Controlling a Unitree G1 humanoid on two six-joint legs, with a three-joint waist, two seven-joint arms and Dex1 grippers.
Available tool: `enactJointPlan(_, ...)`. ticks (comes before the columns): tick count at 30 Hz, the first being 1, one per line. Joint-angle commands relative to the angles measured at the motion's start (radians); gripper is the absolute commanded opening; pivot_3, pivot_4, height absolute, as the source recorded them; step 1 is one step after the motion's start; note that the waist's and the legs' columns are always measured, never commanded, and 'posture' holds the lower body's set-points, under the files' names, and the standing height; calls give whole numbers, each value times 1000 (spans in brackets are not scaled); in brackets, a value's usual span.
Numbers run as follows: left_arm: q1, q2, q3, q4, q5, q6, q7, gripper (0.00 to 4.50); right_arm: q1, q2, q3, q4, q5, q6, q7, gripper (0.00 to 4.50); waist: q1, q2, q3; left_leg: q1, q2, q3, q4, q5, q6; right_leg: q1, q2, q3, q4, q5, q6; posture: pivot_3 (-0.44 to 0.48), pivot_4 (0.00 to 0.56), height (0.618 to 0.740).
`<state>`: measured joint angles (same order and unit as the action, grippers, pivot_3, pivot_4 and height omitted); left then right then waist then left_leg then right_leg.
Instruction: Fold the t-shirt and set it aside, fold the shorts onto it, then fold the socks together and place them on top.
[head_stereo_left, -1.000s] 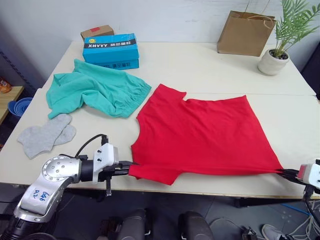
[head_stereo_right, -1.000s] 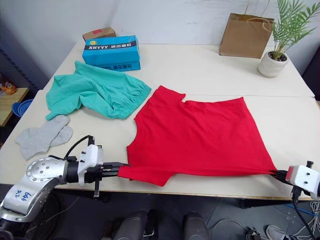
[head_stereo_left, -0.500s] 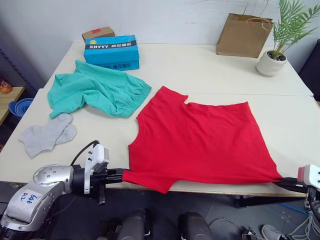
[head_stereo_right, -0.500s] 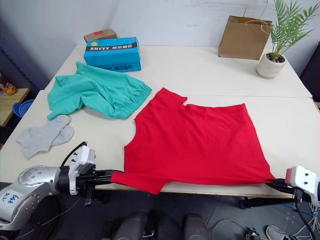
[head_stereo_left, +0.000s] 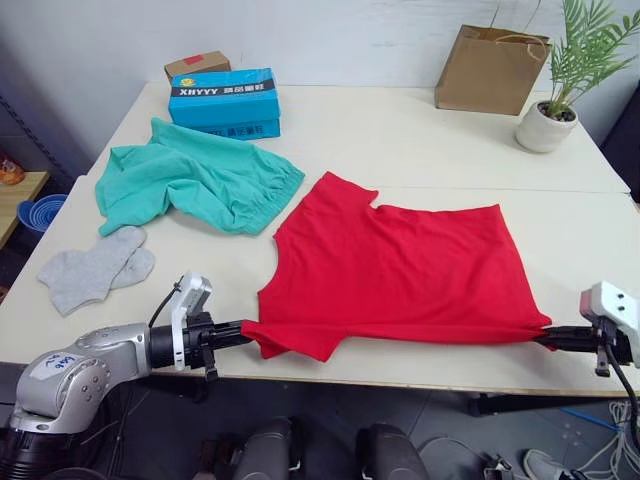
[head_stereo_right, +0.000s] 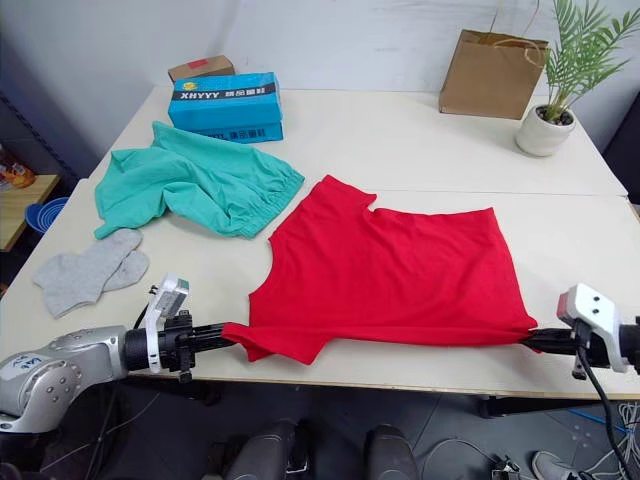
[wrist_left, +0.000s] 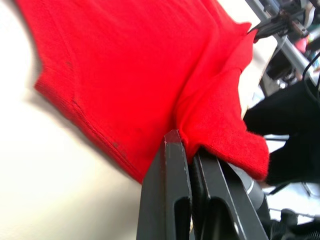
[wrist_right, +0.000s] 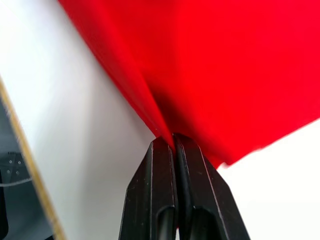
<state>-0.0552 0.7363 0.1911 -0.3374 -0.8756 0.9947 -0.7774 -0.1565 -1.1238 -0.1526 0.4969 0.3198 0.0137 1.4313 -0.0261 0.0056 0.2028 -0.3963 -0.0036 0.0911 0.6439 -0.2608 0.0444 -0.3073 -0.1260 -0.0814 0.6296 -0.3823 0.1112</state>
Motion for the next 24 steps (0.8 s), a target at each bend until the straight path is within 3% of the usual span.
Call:
enactJointPlan(1,2,-5,39,2,-31,22,16,36,-16,-18,1,-44,1,66,22,0,0,0,0,0,0,0,0,0,0,0,0,0,-1,0,0,0,150,740)
enactJointPlan(6,36,19,22,-23,12,-28,-30,36,70,-98,-47,-194,60,281,92,0,7,1,0,-4,0,0,-1,-2,0,-2,0,-1,-3,1,1,0,150,740)
enactJointPlan(13,106,88,-59,-67,111,-199,-198,36,243,-165,-114,-310,65,367,103,0,7,0,0,-8,0,0,-4,-5,0,-6,0,-1,-9,1,3,0,150,740)
enactJointPlan(18,106,91,-62,-52,120,-221,-219,36,269,-162,-151,-330,83,411,97,0,7,0,0,-8,0,1,-6,-4,0,-6,0,-1,-11,1,3,0,150,740)
enactJointPlan(24,87,75,-14,-17,61,-151,-186,36,199,-166,-141,-296,85,435,99,0,1,0,0,-8,0,1,-9,-3,0,-7,0,-1,-11,1,3,0,150,740)
